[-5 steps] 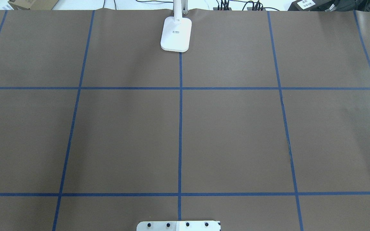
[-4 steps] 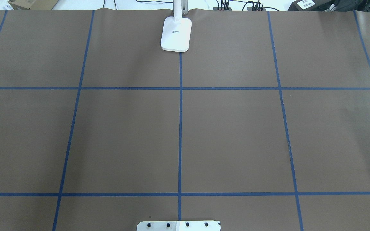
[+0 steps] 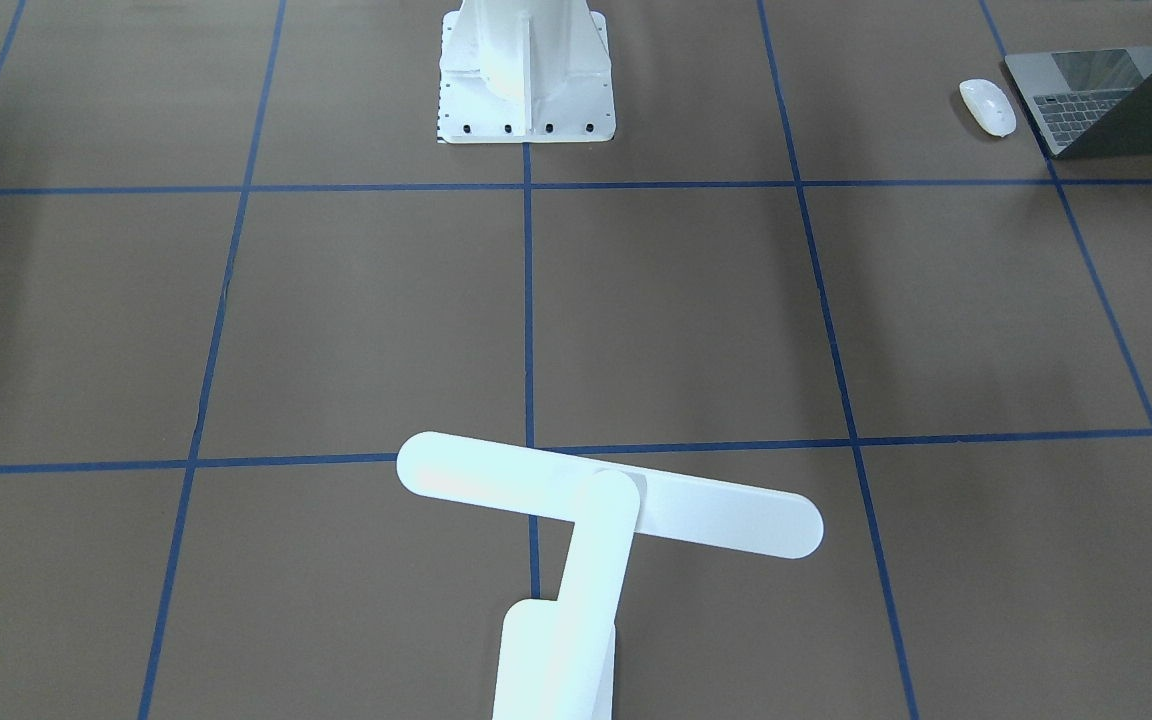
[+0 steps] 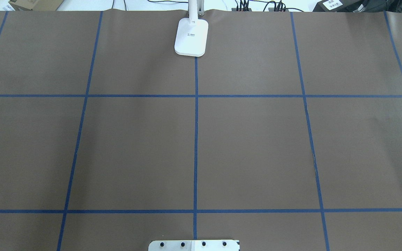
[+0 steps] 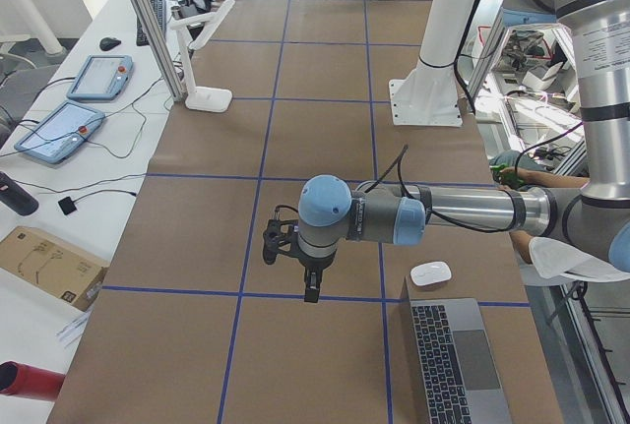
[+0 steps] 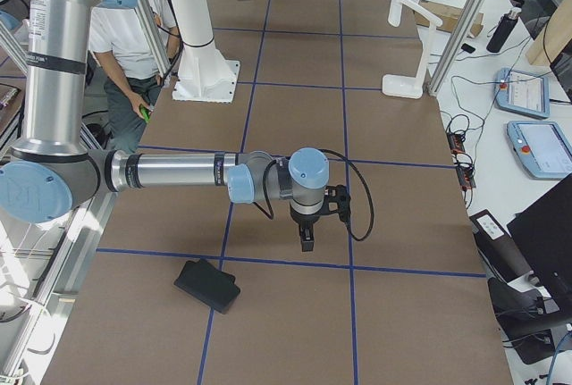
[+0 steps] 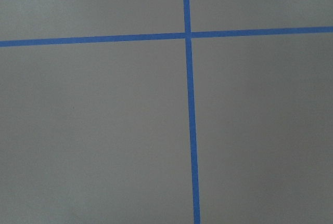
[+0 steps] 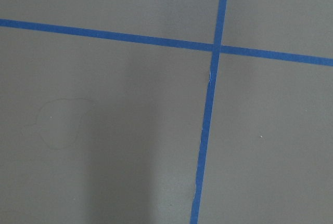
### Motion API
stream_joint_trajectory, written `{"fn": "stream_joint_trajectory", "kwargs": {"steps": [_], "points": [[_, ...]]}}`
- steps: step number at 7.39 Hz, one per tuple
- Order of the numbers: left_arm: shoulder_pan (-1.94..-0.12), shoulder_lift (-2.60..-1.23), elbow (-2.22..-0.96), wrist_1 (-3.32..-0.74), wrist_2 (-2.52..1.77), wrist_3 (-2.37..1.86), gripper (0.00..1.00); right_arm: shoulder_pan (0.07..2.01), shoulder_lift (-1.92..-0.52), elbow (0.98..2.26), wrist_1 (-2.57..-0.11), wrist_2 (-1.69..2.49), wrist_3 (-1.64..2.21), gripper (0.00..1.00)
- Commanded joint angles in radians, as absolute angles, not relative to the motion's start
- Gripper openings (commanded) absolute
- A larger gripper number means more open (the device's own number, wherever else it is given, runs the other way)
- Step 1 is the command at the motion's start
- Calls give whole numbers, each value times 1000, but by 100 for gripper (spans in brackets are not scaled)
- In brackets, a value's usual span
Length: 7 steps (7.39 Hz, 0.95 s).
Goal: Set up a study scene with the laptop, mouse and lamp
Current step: 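Carry the open silver laptop in the left gripper toward the table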
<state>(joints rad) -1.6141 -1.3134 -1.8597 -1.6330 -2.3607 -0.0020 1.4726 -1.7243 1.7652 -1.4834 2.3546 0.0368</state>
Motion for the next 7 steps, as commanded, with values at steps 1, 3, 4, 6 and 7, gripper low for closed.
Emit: {"fn": "stream_joint_trajectory", "kwargs": {"steps": [1,3,4,6,7], "points": [[-1615,-1313,-1852,-1620,-2381,-6,99,1473,-1720,1766,-1483,2355,38,99],[-1618,-1309,-1842,-1631,-2382,-3,100,1470,-1718,1766,-1483,2355,40,99],[-1618,-1305,-1841,-1631,-2375,-2,100,1470,-1717,1767,-1483,2356,38,99],[-1618,-1305,-1842,-1629,-2372,-2,100,1466,-1718,1766,-1483,2378,38,99],[-1618,-1307,-1845,-1631,-2372,-3,99,1466,-1718,1764,-1485,2385,40,99]]}}
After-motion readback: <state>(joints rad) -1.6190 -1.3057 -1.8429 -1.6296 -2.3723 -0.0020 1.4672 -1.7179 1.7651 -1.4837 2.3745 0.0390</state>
